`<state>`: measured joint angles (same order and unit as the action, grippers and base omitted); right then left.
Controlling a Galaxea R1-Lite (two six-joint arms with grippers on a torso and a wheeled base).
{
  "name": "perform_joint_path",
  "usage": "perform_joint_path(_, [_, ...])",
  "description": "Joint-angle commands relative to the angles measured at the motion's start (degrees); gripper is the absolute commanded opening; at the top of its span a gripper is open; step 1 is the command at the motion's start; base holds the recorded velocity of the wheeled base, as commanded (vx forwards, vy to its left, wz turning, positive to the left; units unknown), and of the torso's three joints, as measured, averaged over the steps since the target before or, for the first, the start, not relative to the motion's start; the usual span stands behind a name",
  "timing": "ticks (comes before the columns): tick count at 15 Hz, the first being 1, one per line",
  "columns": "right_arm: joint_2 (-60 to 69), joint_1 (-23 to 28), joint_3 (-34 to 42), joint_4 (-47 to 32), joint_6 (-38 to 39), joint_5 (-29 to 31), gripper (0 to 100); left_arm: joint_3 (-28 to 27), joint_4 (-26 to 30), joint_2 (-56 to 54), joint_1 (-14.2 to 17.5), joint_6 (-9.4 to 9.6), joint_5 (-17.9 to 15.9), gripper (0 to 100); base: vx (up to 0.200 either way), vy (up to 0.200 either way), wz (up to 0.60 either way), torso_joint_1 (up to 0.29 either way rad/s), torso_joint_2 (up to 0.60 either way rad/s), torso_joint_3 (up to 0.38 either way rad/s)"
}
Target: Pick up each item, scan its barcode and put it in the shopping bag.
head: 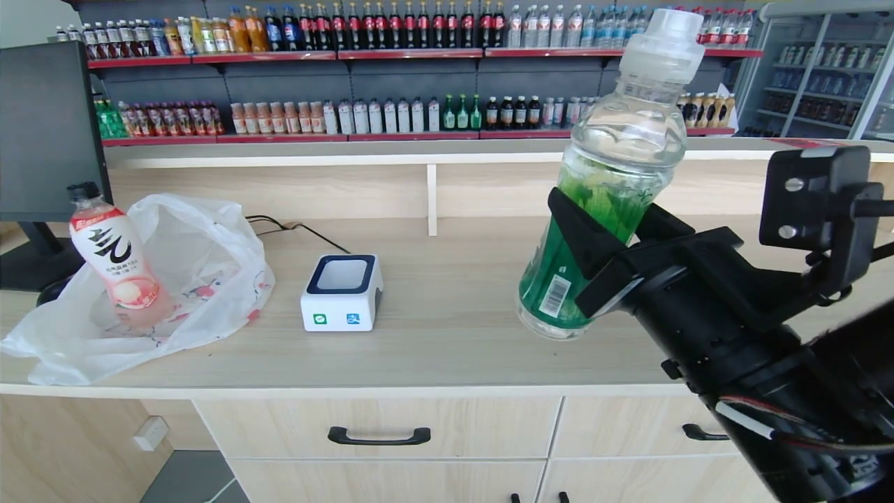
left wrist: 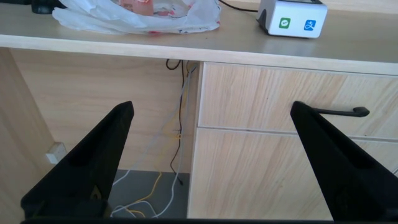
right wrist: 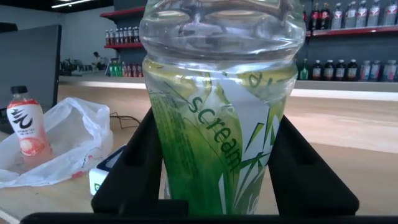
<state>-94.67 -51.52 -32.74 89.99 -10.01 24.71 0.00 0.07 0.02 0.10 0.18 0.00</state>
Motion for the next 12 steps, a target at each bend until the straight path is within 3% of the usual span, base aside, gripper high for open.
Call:
perform_joint_path(1, [0.72,-5.26,-1.36,0.01,-1.24,3.06,0,0.00,0.01,-0.02,-0.01,-0.01,0.00,100,0.000,0.000,0.00,0.000,0.00,0.000])
perform_joint_path(4, [-0.07,-10.27,-2.76,0.01,-0.63,9.48,0,0.00,0.01,-0.02,-0.01,-0.01,0.09,100,0.000,0.000,0.00,0.000,0.00,0.000])
perform_joint_path(10, [-2.10,-11.06,-13.22,0.01,3.15,13.96,0,0.00,0.01,-0.02,-0.01,-0.01,0.00,100,0.000,0.000,0.00,0.000,0.00,0.000])
perform_joint_path(12, [-1.92,-11.06,-13.49,0.01,3.86,13.96,0,0.00,0.01,-0.02,-0.01,-0.01,0.00,100,0.000,0.000,0.00,0.000,0.00,0.000])
